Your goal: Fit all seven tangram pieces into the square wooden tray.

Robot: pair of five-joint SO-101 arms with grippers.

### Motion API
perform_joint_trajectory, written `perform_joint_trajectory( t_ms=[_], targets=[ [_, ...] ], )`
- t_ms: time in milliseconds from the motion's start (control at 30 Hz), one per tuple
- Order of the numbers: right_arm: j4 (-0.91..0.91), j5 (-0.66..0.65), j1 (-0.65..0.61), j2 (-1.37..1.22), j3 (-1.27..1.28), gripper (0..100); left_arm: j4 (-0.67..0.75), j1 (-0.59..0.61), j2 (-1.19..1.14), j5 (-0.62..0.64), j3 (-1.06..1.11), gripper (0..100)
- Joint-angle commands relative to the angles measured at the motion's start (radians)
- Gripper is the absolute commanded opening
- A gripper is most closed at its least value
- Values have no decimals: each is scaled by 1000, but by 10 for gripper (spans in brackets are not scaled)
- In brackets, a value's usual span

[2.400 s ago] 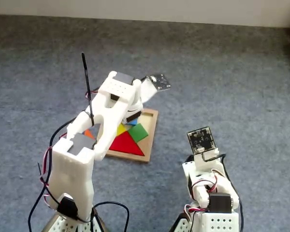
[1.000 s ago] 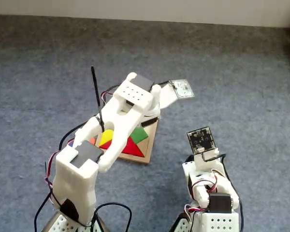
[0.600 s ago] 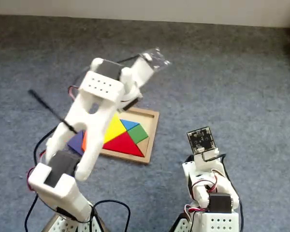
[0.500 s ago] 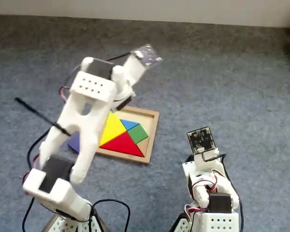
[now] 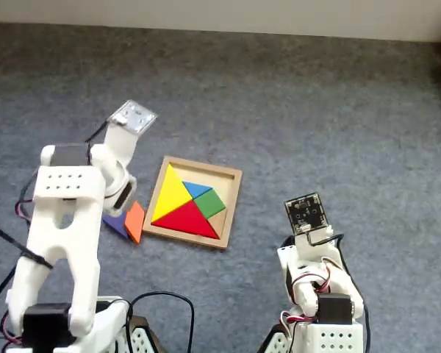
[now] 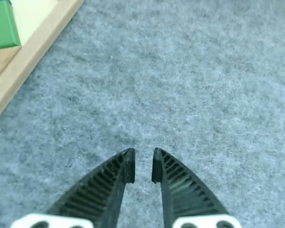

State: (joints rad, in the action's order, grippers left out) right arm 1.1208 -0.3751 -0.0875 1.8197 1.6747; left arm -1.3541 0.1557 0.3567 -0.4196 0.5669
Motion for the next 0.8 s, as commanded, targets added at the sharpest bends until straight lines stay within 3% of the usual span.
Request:
perform_joint_trajectory(
  t_ms=[0,467,767],
  targets=[
    [-19,-12,21,16,114,77,109,41,44,12,110,255],
    [-16,-12,21,16,114,77,411,35,41,15,351,248],
    [-13,-12,21,16,114,77,448,33,41,11,412,197]
  ],
)
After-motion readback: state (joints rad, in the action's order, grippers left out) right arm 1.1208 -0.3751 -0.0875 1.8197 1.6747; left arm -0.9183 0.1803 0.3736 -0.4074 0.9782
